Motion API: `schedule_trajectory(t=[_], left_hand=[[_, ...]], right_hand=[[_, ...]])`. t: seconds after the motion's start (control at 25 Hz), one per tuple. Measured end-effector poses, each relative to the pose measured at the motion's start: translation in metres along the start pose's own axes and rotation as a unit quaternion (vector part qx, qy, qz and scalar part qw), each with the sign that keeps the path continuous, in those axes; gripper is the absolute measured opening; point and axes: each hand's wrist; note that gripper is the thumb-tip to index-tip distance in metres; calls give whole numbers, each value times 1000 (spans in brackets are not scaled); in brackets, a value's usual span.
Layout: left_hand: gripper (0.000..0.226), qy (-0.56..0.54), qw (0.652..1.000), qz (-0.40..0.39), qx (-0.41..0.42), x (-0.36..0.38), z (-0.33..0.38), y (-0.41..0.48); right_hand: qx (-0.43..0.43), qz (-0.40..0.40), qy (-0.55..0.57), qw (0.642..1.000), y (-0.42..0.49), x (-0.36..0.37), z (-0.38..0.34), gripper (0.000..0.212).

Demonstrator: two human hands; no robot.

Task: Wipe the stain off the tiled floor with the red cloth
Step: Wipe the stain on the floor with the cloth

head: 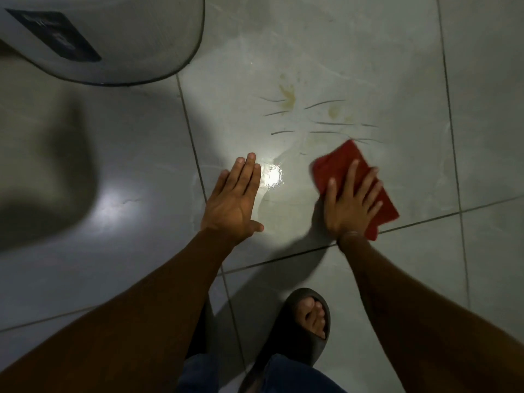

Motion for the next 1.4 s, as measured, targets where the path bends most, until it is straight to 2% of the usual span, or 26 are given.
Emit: schedule_trajectory(t=[0.08, 0.12, 0.2, 0.24, 0.28, 0.36, 0.44, 0.48, 0.56, 0.64, 0.68, 0.76, 0.8, 0.88, 0.96, 1.04, 1.12, 1.16, 1.2, 1.28, 1.32, 1.4], left_hand=[[135, -9, 1000, 8, 10, 0, -6, 0], [135, -11, 1000, 12, 18, -1, -9, 0], [136, -20, 999, 16, 32, -6, -12, -1], [138, -27, 999, 13, 35, -8, -12, -2], [142, -30, 999, 11, 31, -10, -13, -1], [156, -36, 999, 15, 6, -12, -14, 11], [165, -32, 999, 19, -10, -14, -19, 27], [166, -21, 999, 24, -10, -14, -22, 34], [164, -11, 999, 35, 0, -14, -26, 41], [163, -16, 999, 47, -3, -14, -31, 42], [164, -23, 998, 59, -17, -16, -33, 43], [167, -37, 997, 58, -47, -26, -37, 47], [169, -43, 996, 50, -59, -31, -38, 48], [170, -46, 995, 44, -70, -35, -40, 50], [170, -42, 996, 39, -63, -32, -39, 50], [170, -32, 996, 58, -64, -28, -37, 50], [170, -24, 996, 54, -68, -31, -33, 48], [170, -26, 996, 53, -71, -34, -33, 47], [169, -34, 995, 59, -72, -37, -31, 47], [166, -36, 996, 41, -64, -46, -26, 48], [165, -37, 997, 29, -65, -49, -27, 48], [164, -35, 996, 29, -75, -47, -30, 47]], right_hand=[[32, 39, 10, 999, 41, 7, -50, 75], [-3, 52, -4, 999, 41, 10, -72, 74], [-164, 38, -10, 986, 8, 17, -84, 72], [-237, 1, -6, 972, -17, 16, -71, 72], [-265, -28, -9, 964, -36, 11, -47, 73], [-201, -47, -34, 978, -37, -4, 4, 78], [-57, -19, -49, 997, 16, -18, 21, 81], [5, -3, -31, 1000, 52, -20, 10, 79], [46, 44, 3, 998, 115, -18, -37, 76], [-7, 77, -19, 997, 125, -7, -90, 75], [-83, 84, -33, 992, 106, 2, -104, 74], [-250, 35, -26, 967, 37, 12, -94, 72], [-293, 10, -29, 956, 8, 11, -70, 73], [-254, 5, -27, 967, 3, 0, -21, 75], [-170, 22, -45, 984, 58, -11, -1, 80], [-96, 63, -48, 992, 129, -13, -36, 82], [-94, 84, -34, 991, 157, -6, -108, 84], [-139, 90, -37, 986, 147, 0, -137, 84], [-218, 85, -40, 971, 127, 9, -149, 82], [-389, 32, -52, 919, 74, 15, -122, 76], [-436, 12, -64, 897, 54, 12, -87, 75], [-428, 13, -90, 899, 61, -8, -26, 76]])
Point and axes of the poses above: each hand's wrist, its own y-axis towards the middle knuckle, its own x-axis out of the palm, z = x × y, and after that the axes turned 12 degrees about z, right-handed
